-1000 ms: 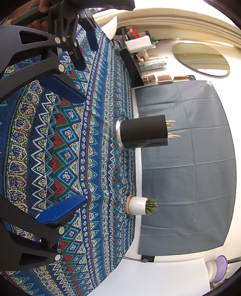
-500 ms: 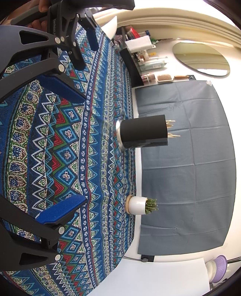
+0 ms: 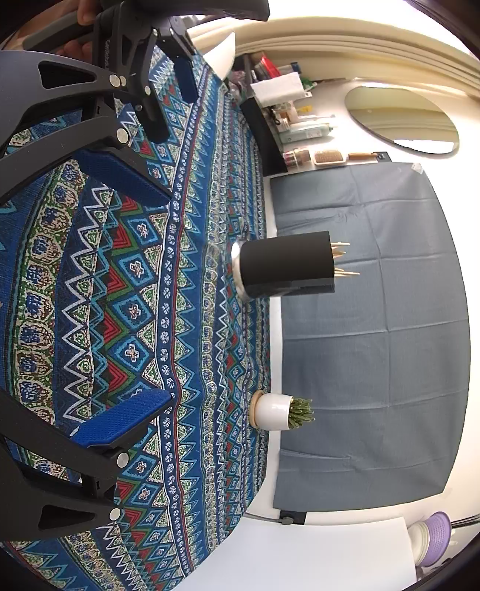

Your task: Organize utensils

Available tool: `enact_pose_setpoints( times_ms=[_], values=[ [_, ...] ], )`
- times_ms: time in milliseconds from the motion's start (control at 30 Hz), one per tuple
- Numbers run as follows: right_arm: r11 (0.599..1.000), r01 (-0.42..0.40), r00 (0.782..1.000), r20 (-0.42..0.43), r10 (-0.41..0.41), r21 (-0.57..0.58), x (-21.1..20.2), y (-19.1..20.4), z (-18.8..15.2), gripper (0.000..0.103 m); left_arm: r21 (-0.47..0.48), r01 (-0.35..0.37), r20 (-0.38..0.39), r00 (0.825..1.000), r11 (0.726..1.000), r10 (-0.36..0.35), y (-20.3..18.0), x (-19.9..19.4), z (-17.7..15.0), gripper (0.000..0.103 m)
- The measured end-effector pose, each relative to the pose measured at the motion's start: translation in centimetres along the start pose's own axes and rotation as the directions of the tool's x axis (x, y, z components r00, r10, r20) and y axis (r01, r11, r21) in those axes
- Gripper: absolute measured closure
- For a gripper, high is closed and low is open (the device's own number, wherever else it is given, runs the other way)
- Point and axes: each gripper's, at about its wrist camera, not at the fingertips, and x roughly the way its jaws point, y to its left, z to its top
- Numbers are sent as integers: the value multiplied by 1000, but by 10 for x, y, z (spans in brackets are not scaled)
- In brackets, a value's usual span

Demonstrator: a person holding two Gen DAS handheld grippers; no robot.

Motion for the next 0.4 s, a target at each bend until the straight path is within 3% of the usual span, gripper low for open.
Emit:
enact_pose_setpoints(
  times_ms=[400],
  values=[
    [1000, -5, 1000, -5, 5, -4, 0, 1, -1, 8, -12, 1, -5, 1000, 1000, -1, 2, 1, 0, 6]
  ],
)
